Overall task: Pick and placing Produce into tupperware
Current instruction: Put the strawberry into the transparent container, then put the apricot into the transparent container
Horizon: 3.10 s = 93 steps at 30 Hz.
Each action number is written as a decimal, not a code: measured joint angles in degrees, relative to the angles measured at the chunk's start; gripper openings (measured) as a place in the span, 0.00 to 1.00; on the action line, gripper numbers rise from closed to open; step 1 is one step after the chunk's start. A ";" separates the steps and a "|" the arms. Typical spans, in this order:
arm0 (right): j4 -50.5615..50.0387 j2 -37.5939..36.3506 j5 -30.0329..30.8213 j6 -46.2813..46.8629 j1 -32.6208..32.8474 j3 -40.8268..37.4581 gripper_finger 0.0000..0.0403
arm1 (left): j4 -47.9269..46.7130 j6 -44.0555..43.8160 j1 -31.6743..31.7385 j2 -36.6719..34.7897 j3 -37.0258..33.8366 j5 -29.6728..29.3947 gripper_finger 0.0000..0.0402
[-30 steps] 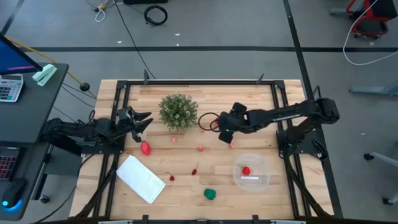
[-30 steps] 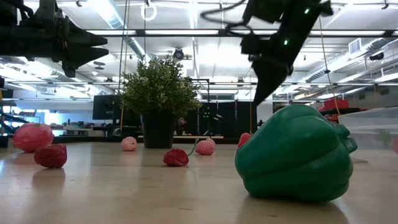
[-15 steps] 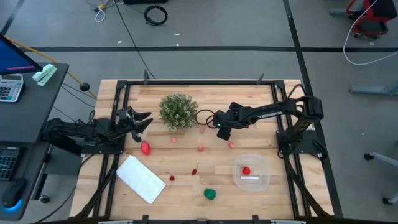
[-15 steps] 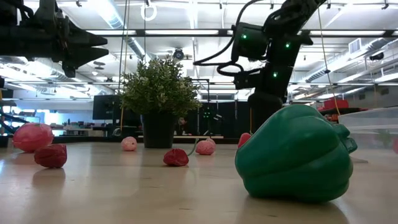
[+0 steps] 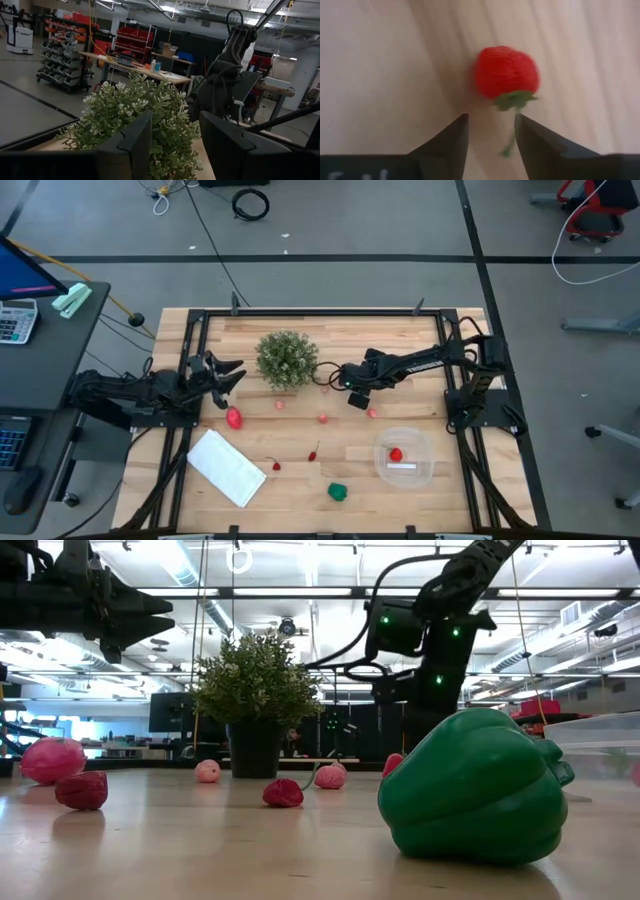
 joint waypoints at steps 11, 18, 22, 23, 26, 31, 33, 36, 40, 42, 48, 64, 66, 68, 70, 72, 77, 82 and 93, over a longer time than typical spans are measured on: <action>0.15 -2.21 2.78 1.37 0.64 0.01 0.03 | 0.03 0.11 0.00 0.00 0.00 0.02 0.43; -3.43 -8.46 4.28 3.71 4.08 -0.01 0.01 | 0.01 0.11 0.00 0.00 0.00 0.02 0.43; -9.95 -14.87 4.93 11.29 8.77 0.01 0.01 | -0.16 -0.13 0.00 0.00 0.00 0.00 0.43; -10.93 -16.47 4.83 14.21 10.59 0.01 0.01 | -0.20 -0.13 -0.01 0.00 0.00 0.02 0.43; -12.71 -20.08 3.02 21.77 17.39 0.01 0.01 | -0.45 -0.55 0.00 0.00 0.00 0.02 0.43; -13.34 -22.77 -0.24 32.89 31.68 0.01 0.01 | -0.69 -2.61 -0.02 0.00 0.00 0.03 0.43; -13.36 -23.40 -0.62 38.93 37.86 0.01 0.00 | -0.69 -4.28 -0.02 0.00 0.00 0.05 0.43; -14.67 -23.56 -0.21 49.11 46.10 0.01 0.00 | -0.86 -6.12 -0.04 0.00 0.00 0.06 0.43; -22.94 -21.93 -0.71 63.10 53.45 0.02 0.00 | -1.09 -6.58 -0.04 0.00 0.00 0.05 0.43; -27.89 -21.06 -1.53 68.98 55.55 0.03 0.00 | -1.09 -6.60 -0.04 0.00 0.00 0.06 0.43; -31.66 -19.38 -2.07 75.80 55.31 0.02 0.04 | -1.09 -6.62 -0.04 0.00 0.00 0.04 0.43; -27.63 -17.46 7.60 54.59 40.27 0.01 0.30 | -1.09 -6.62 -0.04 0.00 0.00 0.04 0.43; -25.43 -17.40 6.88 50.05 37.21 0.01 0.33 | -1.11 -6.62 -0.04 0.00 0.00 0.02 0.43; -21.93 -17.15 5.73 45.09 34.19 0.01 0.37 | -1.13 -6.62 -0.04 0.00 0.00 0.03 0.43; -17.95 -17.13 4.54 38.91 31.44 0.01 0.41 | -1.23 -6.62 -0.04 0.00 0.01 0.03 0.43; -13.59 -17.13 4.21 33.35 28.82 0.01 0.45 | -1.58 -6.62 -0.04 0.00 0.02 0.04 0.43; -10.06 -16.72 -4.16 30.92 22.21 0.01 0.51 | -1.58 -6.62 -0.02 0.00 0.02 0.02 0.43; -10.98 -14.13 -4.84 34.51 18.56 0.01 0.52 | -2.04 -6.63 -0.02 0.00 0.02 0.04 0.43; -10.80 -5.39 -8.34 36.46 17.29 -0.01 0.51 | -2.38 -6.64 -0.02 0.00 0.02 0.04 0.43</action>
